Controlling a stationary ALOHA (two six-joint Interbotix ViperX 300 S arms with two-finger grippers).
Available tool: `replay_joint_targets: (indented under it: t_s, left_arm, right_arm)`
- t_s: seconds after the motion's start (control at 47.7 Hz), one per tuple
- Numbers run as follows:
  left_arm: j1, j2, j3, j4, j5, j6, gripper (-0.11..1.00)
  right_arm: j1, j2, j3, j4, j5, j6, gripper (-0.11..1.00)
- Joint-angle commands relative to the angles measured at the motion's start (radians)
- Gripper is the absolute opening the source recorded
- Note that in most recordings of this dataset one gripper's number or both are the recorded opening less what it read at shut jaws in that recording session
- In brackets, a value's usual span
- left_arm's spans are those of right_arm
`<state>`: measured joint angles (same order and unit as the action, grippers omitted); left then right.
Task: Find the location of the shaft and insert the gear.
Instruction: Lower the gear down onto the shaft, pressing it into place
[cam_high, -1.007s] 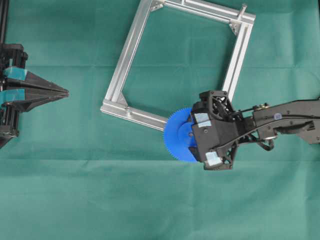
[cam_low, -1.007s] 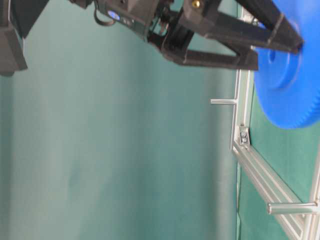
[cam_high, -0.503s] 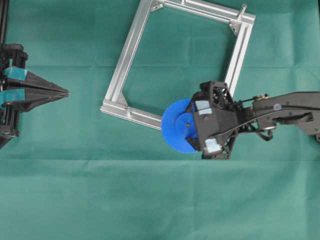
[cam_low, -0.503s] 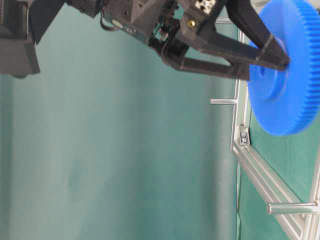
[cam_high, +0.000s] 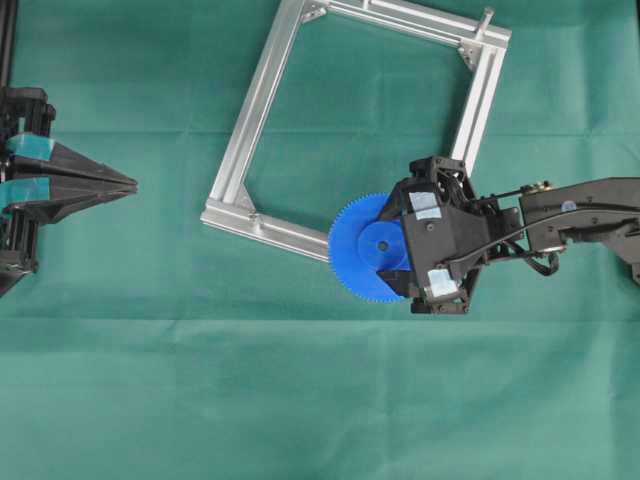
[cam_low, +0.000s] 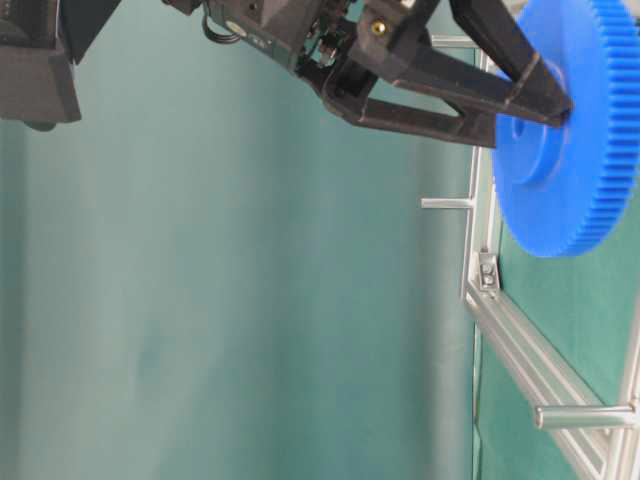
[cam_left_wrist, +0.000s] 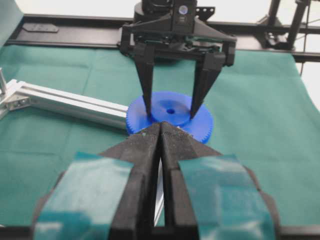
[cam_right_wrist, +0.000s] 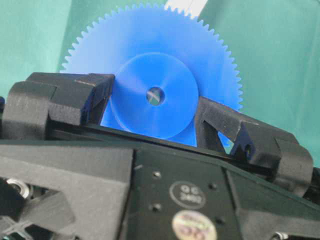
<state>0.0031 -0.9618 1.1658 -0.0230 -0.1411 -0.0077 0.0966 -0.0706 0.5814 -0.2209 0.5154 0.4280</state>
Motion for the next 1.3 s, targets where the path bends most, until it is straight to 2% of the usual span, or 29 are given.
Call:
replay_joint_targets:
  t_s: [0.0, 0.294, 1.279]
  left_arm:
    - [0.002, 0.006, -0.029, 0.000, -0.006, -0.002, 0.02]
    - [0.002, 0.006, -0.029, 0.000, -0.005, -0.002, 0.01]
    - [0.000, 0.011, -0.029, 0.000, -0.005, -0.002, 0.02]
  right_arm:
    - [0.002, -0.002, -0.008, 0.005, -0.009, 0.000, 0.69]
    - [0.028, 0.006, -0.009, 0.043, -0.008, 0.000, 0.69]
    - [-0.006, -0.028, 0.037, 0.029, -0.026, 0.000, 0.69]
